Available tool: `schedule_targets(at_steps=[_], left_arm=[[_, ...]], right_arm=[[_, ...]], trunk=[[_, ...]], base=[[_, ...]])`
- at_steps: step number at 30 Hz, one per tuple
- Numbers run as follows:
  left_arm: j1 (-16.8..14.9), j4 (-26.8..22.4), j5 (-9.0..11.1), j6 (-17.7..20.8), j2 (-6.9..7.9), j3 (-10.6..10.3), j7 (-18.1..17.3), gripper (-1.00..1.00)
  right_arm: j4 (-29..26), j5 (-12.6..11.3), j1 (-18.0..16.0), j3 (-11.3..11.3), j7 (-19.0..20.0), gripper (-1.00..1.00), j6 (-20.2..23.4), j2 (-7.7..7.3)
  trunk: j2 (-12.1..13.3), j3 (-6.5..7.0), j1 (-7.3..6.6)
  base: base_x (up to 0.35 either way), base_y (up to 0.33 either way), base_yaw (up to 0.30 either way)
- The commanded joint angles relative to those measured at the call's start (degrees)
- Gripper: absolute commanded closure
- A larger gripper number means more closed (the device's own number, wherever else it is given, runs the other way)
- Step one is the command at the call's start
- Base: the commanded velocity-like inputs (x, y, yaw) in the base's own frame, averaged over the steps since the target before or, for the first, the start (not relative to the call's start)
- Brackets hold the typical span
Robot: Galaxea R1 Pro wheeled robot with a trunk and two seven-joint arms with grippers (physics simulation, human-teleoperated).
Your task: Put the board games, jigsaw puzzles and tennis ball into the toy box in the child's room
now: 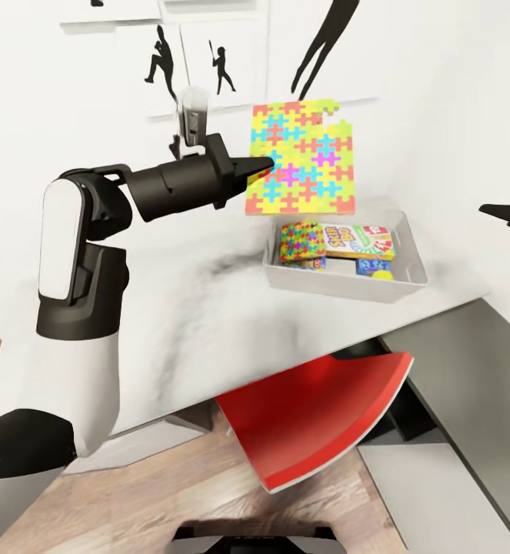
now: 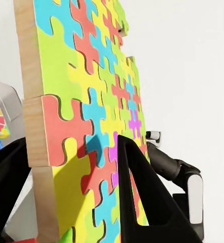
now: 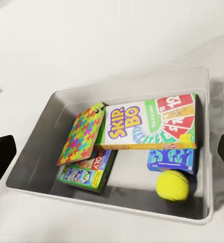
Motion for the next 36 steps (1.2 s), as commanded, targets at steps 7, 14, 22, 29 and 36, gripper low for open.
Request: schedule_targets(at_steps=[7, 14, 22, 29, 36], left_arm=[[-0.13, 0.24, 0.51, 0.03, -0.03, -0.07, 0.65, 1.0], [-0.3, 3.07, -1.28, -0.29, -0.1, -0.03, 0.69, 1.0], [-0.67, 5.83, -5.06, -1.32, -1.02, -0.05, 0.56, 1.0], [-0.77, 6.2, -5.72, -1.6, -1.28, -0.09, 0.62, 1.0], [-0.84, 6.04, -5.92, -1.65, -1.43, -0.36, 0.67, 1.0]], right_arm=[[0.01, 0.05, 0.02, -0.03, 0.1, -1.0, 0.27, 0.05], [0.01, 0.05, 0.98, -0.03, 0.1, -1.0, 0.27, 0.21], [0.01, 0.04, 2.11, -0.05, 0.12, -1.0, 0.27, 0.41], [0.01, 0.04, 2.32, -0.1, 1.98, -1.0, 0.27, 0.38], [0.01, 0.11, 2.37, -0.12, 3.62, -1.0, 0.27, 0.37]], trunk=[[-0.09, -0.08, 0.06], [-0.09, -0.08, 0.06], [-0.09, -0.08, 0.06], [-0.09, -0.08, 0.06], [-0.09, -0.08, 0.06]], base=[[0.133, -0.071, -0.01], [0.032, -0.017, -0.002], [0.006, -0.003, 0.0], [0.001, -0.061, 0.0], [0.007, -0.225, 0.0]])
